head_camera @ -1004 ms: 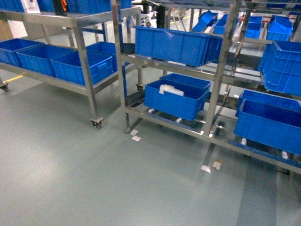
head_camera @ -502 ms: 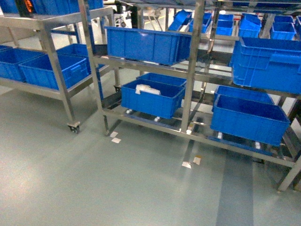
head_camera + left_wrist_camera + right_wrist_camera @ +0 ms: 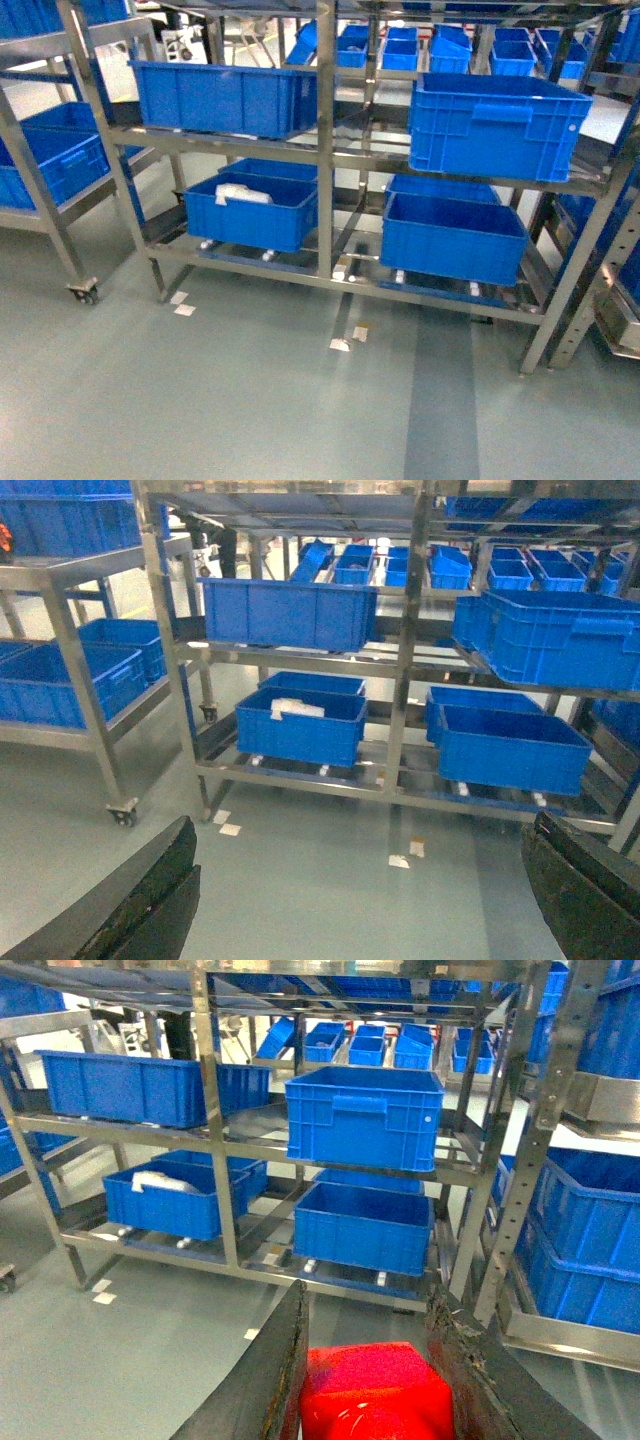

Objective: Pick red block from blue box to shelf

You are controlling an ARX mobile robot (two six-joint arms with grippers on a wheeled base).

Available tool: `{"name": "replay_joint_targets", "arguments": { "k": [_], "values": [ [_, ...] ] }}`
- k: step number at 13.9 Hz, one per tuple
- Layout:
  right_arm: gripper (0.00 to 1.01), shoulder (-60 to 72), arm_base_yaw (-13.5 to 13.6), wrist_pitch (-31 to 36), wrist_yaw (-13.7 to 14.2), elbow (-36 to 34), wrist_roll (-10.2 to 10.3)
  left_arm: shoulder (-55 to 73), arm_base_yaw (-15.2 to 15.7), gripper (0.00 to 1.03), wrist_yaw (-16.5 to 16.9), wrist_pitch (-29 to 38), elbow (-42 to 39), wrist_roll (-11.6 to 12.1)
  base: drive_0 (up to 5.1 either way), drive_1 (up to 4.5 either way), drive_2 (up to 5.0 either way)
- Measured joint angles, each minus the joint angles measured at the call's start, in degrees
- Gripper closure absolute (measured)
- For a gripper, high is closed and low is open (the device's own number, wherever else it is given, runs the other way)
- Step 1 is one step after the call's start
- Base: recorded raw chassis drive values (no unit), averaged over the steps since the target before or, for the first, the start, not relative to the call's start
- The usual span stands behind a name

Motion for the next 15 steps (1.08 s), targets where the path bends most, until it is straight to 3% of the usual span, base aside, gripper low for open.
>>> {"name": "replay_joint_targets", "arguments": {
  "k": [11, 15],
  "values": [
    [0.73, 0.0, 0.0, 0.0, 0.1, 0.0, 0.0, 0.0, -0.1, 0.05, 0.0, 0.0, 0.0, 0.0, -1.3, -1.27, -1.3],
    [0.73, 0.0, 0.0, 0.0, 0.1, 0.0, 0.0, 0.0, 0.0, 0.05, 0.0, 0.0, 0.0, 0.0, -0.1, 4.02, -4.1]
  ]
}}
